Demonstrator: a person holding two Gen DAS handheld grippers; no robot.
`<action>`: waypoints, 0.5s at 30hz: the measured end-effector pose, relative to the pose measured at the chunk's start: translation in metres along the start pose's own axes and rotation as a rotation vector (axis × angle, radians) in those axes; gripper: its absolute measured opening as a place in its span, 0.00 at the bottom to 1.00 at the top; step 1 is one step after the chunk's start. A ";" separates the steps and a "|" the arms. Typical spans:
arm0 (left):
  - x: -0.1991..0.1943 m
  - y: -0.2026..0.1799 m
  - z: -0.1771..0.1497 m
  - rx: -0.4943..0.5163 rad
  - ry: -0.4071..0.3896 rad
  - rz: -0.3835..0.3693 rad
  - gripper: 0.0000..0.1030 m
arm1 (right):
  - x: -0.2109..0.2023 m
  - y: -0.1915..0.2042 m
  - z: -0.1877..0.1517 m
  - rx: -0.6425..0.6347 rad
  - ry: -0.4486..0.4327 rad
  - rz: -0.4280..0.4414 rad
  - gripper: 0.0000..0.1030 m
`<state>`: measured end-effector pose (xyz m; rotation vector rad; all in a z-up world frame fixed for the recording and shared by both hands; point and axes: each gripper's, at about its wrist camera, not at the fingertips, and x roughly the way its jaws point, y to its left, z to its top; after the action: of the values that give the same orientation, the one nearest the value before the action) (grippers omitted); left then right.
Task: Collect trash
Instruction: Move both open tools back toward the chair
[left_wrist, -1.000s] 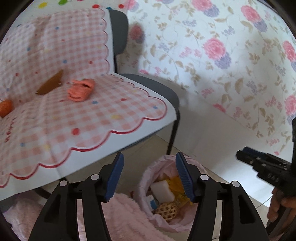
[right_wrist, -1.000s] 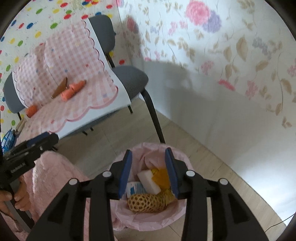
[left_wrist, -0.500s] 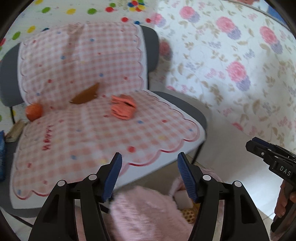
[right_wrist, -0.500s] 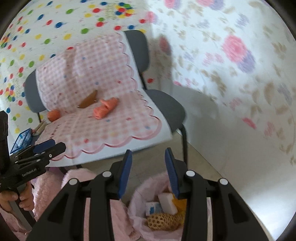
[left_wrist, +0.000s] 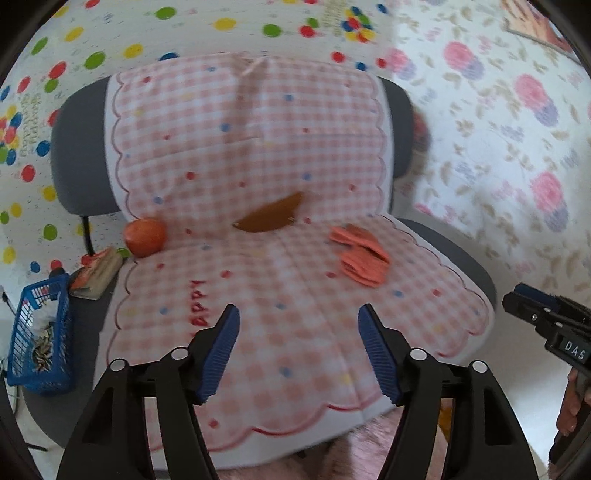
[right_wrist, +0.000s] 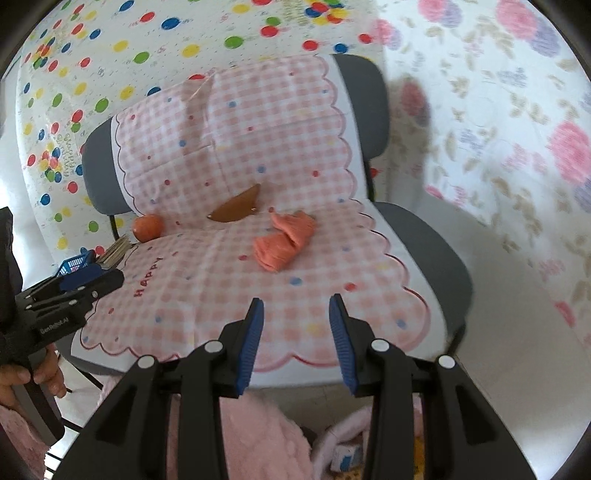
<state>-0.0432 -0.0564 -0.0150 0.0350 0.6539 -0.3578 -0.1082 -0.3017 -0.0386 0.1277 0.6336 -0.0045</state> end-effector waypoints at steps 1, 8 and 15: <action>0.005 0.007 0.004 -0.009 0.005 0.003 0.68 | 0.008 0.003 0.006 -0.006 0.005 0.008 0.35; 0.055 0.027 0.033 -0.009 0.042 0.057 0.71 | 0.065 0.007 0.038 -0.025 0.043 0.023 0.35; 0.112 0.048 0.061 -0.027 0.071 0.089 0.71 | 0.136 0.004 0.074 -0.038 0.088 0.036 0.35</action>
<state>0.0908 -0.0551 -0.0376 0.0511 0.7254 -0.2624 0.0451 -0.3016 -0.0591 0.1033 0.7190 0.0477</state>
